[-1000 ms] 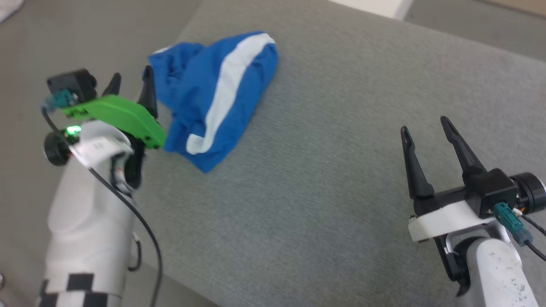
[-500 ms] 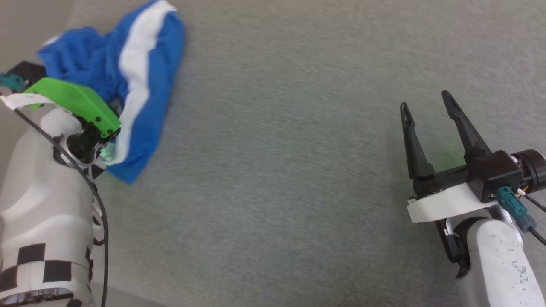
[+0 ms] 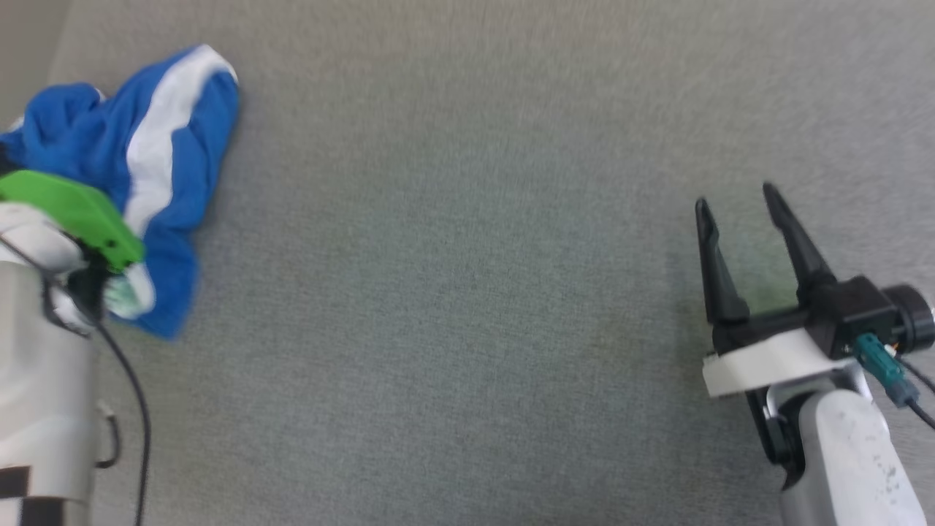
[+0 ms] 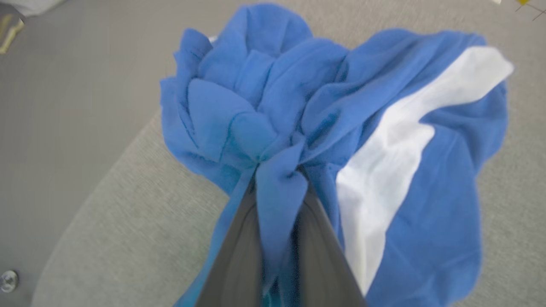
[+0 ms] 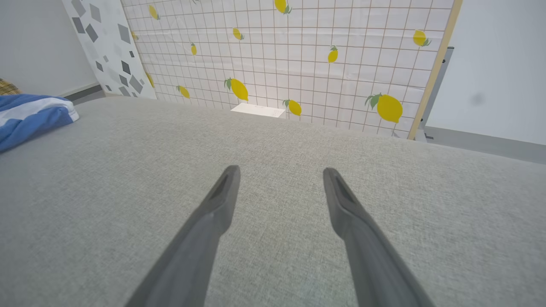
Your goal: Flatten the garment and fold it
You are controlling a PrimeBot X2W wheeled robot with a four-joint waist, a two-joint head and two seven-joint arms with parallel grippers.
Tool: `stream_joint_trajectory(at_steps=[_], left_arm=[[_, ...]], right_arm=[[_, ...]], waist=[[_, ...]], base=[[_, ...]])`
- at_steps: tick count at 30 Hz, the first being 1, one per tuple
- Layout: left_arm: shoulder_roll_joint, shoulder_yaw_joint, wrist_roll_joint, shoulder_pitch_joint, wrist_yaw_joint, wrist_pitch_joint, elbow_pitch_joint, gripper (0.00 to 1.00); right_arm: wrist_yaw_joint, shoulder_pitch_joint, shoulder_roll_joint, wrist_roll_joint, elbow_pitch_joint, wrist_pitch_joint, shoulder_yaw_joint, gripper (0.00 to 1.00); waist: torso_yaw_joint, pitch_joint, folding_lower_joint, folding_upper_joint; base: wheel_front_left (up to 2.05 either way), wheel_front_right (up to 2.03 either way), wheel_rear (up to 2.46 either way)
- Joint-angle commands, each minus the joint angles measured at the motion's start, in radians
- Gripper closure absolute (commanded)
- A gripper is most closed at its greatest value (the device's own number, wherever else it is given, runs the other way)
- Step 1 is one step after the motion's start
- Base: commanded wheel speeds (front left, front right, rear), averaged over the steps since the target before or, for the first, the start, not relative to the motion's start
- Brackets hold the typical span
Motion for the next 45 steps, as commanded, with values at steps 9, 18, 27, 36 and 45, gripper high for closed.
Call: stream_joint_trajectory(at_steps=[9,18,27,36,45], left_arm=[[0.047,-0.059,0.126,-0.046,-0.05,-0.391,-0.236,1.0],[-0.029,-0.185,0.173,-0.085,-0.11,-0.492,-0.395,1.0],[-0.181,-0.356,0.158,-0.045,-0.161,-0.438,-0.406,1.0],[-0.269,-0.49,0.117,0.034,-0.184,-0.247,-0.194,1.0],[-0.308,-0.569,0.039,0.121,-0.188,0.068,0.049,1.0]], right_arm=[[-0.002,0.102,0.003,0.081,0.04,-0.022,-0.041,0.0],[-0.002,0.155,0.003,0.101,0.036,-0.026,-0.041,0.0],[-0.002,0.169,0.003,0.105,0.022,-0.02,-0.035,0.0],[-0.002,0.172,0.003,0.124,0.017,-0.022,-0.038,0.0],[-0.002,0.171,0.003,0.139,0.029,-0.027,-0.035,0.0]], waist=[[-0.029,-0.286,0.0,0.0],[-0.165,-0.377,0.0,0.0],[-0.37,-0.383,0.0,0.0],[-0.527,-0.326,0.0,0.0],[-0.566,-0.324,0.0,0.0]], base=[[0.0,0.0,0.0],[0.0,0.0,0.0],[0.0,0.0,0.0],[0.0,0.0,0.0],[0.0,0.0,0.0]])
